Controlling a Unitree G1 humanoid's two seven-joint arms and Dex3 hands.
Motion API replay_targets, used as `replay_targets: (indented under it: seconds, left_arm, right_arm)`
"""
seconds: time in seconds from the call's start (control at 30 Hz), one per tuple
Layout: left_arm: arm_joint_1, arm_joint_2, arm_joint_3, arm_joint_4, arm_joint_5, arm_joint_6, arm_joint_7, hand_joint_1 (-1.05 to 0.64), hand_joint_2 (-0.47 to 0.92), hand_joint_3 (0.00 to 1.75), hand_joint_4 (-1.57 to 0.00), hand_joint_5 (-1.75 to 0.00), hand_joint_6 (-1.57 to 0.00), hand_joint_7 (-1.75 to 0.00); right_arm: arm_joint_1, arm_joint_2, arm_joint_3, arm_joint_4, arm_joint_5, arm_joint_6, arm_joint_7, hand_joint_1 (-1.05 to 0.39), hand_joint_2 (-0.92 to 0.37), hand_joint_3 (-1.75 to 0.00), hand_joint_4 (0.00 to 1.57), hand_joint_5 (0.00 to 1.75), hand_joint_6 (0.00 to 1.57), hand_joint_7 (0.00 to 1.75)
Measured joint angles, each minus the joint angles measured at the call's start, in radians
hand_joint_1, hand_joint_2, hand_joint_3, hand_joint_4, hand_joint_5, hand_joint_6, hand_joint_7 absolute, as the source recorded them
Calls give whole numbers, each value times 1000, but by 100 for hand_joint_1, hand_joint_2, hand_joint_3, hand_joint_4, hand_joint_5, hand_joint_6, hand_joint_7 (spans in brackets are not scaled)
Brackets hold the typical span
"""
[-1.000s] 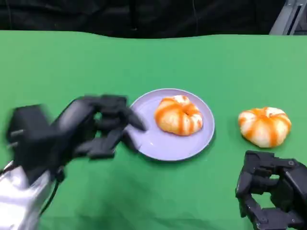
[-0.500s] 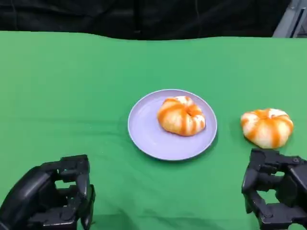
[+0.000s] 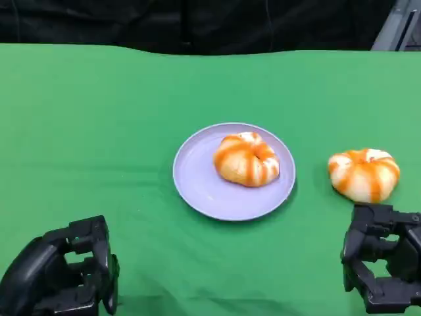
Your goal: Grasp the bread from the table and place it into the plate.
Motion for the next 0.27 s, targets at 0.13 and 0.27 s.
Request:
replay_targets:
  seconds: [0.13,0.27]
  left_arm:
    - [1,-1,0,-21,2,10,9,10,63,127,-94,-175,-76,-175]
    - [2,-4,0,-25,10,13,17,12,64,128,-93,-175,-75,-175]
  right_arm:
    - [1,-5,0,-1,2,2,1,4,-45,-127,91,164,91,136]
    - [3,-10,0,-6,2,2,2,4,-45,-126,91,164,92,136]
